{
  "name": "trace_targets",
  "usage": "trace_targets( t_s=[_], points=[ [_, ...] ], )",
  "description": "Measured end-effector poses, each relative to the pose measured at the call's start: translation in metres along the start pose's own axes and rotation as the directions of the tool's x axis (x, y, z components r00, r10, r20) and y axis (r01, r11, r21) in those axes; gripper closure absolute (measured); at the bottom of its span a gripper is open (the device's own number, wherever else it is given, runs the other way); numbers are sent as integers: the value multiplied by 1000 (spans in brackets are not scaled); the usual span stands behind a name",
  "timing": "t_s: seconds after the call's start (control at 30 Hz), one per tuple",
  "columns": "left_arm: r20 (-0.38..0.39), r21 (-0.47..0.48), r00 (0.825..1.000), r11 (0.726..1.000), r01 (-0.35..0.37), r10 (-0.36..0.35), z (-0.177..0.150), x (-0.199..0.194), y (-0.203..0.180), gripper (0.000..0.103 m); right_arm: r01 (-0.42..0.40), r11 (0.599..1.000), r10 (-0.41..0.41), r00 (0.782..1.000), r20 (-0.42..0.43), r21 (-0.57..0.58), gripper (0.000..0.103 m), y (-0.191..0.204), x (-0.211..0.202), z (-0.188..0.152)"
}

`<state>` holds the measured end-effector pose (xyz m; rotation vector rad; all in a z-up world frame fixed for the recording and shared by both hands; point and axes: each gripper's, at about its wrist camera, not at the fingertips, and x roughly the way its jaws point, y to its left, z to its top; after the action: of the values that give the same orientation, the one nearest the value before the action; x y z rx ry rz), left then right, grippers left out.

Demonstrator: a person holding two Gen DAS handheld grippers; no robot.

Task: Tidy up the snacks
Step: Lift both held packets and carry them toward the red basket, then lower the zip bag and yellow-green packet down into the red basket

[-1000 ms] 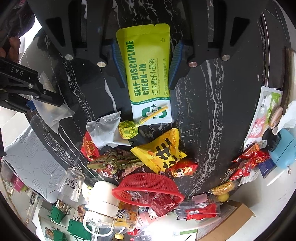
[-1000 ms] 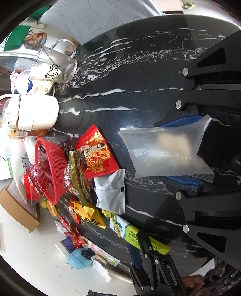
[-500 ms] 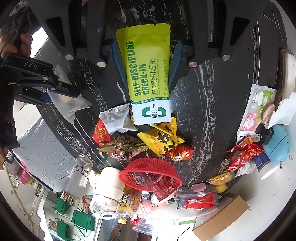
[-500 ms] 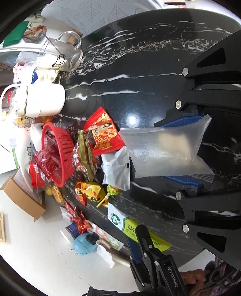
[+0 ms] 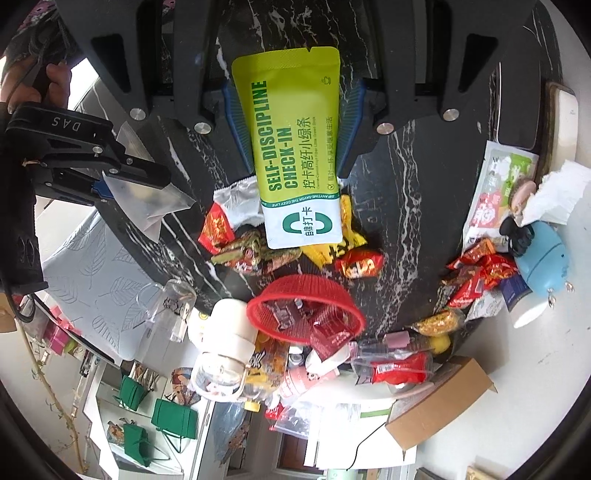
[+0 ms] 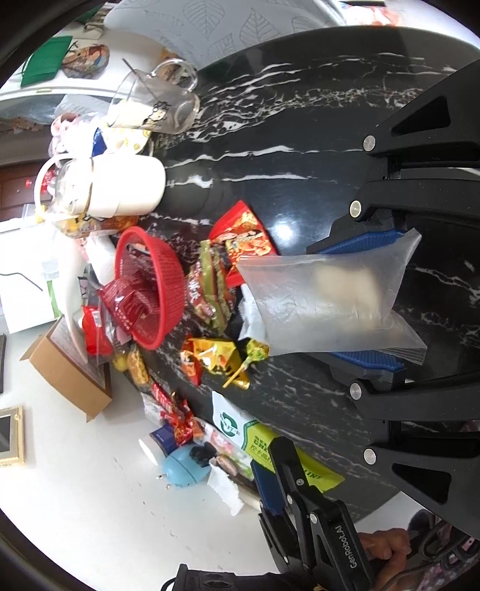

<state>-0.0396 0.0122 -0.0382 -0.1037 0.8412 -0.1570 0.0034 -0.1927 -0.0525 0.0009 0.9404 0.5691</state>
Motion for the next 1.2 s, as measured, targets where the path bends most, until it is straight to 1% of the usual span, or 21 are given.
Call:
trace_targets(
  t_s=[0.27, 0.37, 0.63, 0.93, 1.1, 1.2],
  points=[
    [95, 15, 995, 1000, 7, -8, 27, -21, -2, 59, -23, 1000, 23, 997, 67, -9, 59, 6, -17, 20],
    [135, 33, 991, 999, 1, -5, 39, -29, -4, 59, -25, 999, 27, 995, 92, -19, 59, 7, -23, 28],
    [211, 58, 977, 998, 29, -40, 69, -38, -6, 59, -23, 998, 32, 987, 157, -61, 59, 10, -38, 58],
    [285, 76, 958, 997, 24, -45, 106, -37, 1, 59, -9, 994, 31, 978, 205, -105, 59, 10, -40, 97],
    [313, 78, 949, 997, 21, -45, 131, -26, 7, 59, -4, 993, 30, 975, 219, -119, 59, 9, -32, 119],
    [320, 83, 947, 996, 16, -42, 145, -16, 8, 59, -2, 992, 30, 975, 219, -125, 59, 6, -24, 134]
  ],
)
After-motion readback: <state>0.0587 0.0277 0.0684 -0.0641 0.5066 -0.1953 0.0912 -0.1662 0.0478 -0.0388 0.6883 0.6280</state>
